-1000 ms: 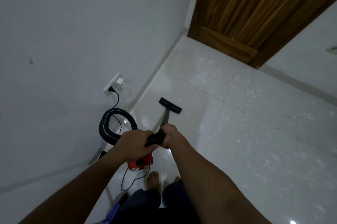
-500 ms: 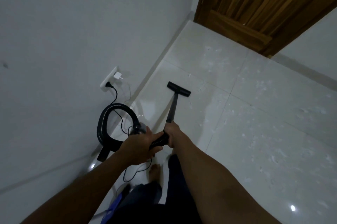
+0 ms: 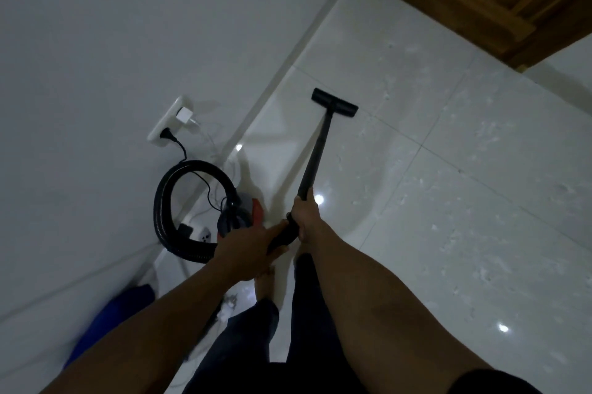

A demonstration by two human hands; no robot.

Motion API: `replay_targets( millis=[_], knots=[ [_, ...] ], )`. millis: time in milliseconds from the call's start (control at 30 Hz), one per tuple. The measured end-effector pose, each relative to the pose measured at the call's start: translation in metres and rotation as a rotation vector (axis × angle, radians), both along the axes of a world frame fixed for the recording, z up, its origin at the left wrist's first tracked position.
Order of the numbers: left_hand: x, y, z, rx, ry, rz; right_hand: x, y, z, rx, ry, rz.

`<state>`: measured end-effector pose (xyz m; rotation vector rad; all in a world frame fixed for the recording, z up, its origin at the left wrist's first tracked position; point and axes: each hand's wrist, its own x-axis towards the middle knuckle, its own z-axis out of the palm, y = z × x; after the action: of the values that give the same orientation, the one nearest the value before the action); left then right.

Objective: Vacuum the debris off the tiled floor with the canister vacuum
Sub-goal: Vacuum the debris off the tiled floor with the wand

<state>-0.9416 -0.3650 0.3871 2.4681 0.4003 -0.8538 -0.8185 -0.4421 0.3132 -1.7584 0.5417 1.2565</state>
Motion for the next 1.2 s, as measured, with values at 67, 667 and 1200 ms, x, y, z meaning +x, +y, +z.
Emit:
replay_targets(
  millis=[67,667,1200],
  knots=[
    [0.017,-0.003,-0.01,0.02,-0.006,0.019,0.018,0.002,-0.008,-0.016,-0.015,-0.011],
    [0.161,0.008,-0.017,0.001,-0.087,0.11,0.167,0.022,-0.02,-0.118,-0.186,0.023],
    [0.277,0.074,0.003,-0.027,-0.162,-0.024,0.274,0.068,0.0,-0.131,-0.148,-0.038]
  ],
)
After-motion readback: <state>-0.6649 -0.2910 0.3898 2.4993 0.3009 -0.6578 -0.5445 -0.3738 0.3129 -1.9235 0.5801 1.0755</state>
